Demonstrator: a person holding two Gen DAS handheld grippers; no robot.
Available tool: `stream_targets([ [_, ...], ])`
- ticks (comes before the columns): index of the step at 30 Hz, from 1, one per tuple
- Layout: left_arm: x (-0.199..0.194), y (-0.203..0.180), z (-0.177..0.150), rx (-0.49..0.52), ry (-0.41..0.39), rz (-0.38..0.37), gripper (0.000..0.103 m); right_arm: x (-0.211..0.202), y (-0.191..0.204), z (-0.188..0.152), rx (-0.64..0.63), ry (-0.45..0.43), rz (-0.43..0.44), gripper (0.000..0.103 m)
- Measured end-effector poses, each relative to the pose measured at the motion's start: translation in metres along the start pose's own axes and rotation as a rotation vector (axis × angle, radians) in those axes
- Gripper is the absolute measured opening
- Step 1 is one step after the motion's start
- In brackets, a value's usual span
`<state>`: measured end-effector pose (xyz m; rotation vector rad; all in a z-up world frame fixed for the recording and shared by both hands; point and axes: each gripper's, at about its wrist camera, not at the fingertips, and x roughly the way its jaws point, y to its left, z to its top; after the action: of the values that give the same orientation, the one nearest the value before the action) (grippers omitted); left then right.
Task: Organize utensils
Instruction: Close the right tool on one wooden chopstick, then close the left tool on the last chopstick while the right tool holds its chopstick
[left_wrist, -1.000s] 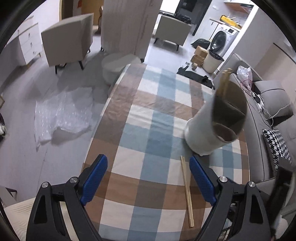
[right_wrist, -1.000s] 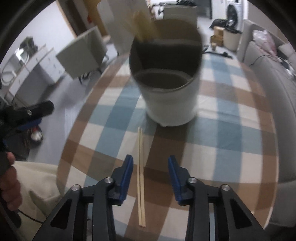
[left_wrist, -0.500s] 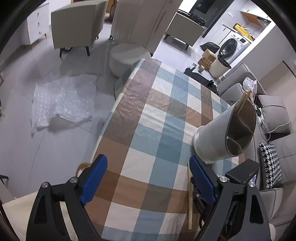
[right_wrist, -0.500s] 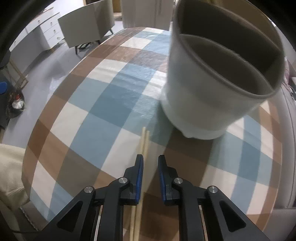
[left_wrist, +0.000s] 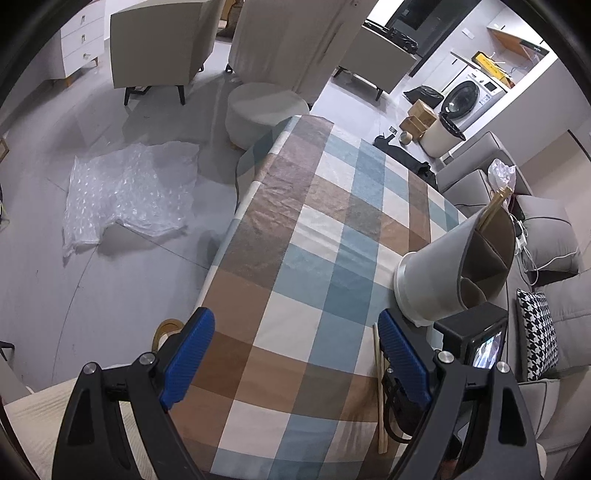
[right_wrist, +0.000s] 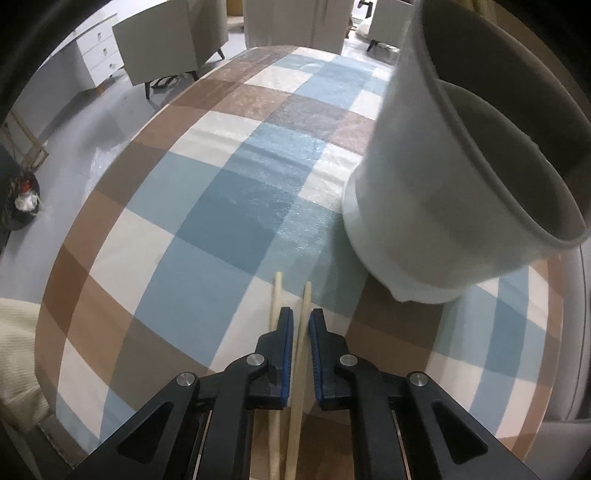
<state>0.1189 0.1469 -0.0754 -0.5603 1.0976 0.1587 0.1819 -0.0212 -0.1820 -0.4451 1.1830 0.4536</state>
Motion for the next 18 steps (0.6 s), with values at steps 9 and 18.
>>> stream_targets([
  [9,0.004,0.005,0.002,0.0,-0.003,0.041,0.087,-0.002,-0.007,0.005,0.043,-0.025,0.058,0.004],
  [18,0.028,-0.008,-0.003,-0.022,0.07,0.077,0.087,-0.088,-0.057,-0.015,0.2,-0.209,0.171,0.003],
])
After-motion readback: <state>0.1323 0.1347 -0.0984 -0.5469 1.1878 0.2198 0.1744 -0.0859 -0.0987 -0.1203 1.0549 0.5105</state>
